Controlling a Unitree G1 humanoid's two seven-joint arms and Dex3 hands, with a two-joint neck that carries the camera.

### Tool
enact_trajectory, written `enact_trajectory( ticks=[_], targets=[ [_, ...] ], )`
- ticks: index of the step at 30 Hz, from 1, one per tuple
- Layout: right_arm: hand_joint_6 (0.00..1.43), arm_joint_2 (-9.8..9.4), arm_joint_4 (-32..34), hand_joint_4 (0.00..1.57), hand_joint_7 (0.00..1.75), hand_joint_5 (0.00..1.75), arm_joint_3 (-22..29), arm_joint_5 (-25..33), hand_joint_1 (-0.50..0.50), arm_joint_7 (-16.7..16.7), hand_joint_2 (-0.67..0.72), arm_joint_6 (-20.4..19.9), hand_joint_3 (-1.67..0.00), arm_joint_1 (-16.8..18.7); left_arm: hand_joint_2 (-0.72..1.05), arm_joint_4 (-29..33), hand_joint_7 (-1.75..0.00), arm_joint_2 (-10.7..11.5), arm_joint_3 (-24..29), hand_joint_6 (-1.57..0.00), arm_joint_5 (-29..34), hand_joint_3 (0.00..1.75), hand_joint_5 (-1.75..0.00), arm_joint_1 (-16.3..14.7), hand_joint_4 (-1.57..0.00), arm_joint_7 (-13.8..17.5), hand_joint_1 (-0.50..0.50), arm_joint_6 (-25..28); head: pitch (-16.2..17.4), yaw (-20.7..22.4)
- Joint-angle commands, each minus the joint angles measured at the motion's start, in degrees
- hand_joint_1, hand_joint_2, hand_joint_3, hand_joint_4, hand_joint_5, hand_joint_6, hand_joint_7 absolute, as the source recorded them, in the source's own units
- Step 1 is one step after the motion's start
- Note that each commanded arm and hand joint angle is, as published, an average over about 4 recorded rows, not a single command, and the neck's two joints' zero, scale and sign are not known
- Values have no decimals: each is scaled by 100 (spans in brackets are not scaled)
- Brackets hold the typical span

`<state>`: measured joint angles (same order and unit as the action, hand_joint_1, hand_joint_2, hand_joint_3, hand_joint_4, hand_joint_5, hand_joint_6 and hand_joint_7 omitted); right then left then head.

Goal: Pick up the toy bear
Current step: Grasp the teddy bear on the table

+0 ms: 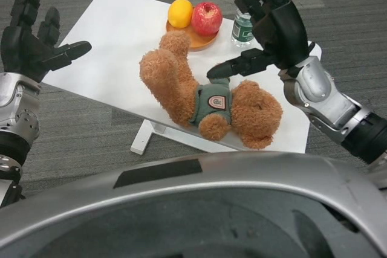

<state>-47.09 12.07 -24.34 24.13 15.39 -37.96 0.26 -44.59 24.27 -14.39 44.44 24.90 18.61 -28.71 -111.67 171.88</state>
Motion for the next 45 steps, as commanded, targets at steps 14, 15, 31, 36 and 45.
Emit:
enact_trajectory(
  ticks=[14,15,31,36,45],
  targets=[
    [0,-775,342,0,14,39,-802,235,-39,6,-48,148,-16,-224,52,-329,-21,96,-9,0,65,7,0,233,0,2,28,-12,76,276],
    [0,-846,291,0,14,39,-866,263,-36,3,-48,148,-16,-224,52,-344,-21,96,-20,0,65,7,0,239,0,2,28,-12,83,275],
    [0,-912,63,0,14,39,-826,285,-29,-339,-41,148,-4,-180,52,-388,-21,52,-33,0,74,9,0,217,0,2,30,-29,92,353],
    [0,-986,17,0,14,39,-958,292,-29,-337,-51,161,-111,-171,52,-386,-21,45,-26,0,69,9,0,189,0,2,30,-29,86,333],
    [0,-637,-97,0,7,29,-587,272,-43,-348,15,157,-159,22,52,-388,-21,43,-22,0,107,9,0,132,0,2,32,-45,91,376]
  ],
)
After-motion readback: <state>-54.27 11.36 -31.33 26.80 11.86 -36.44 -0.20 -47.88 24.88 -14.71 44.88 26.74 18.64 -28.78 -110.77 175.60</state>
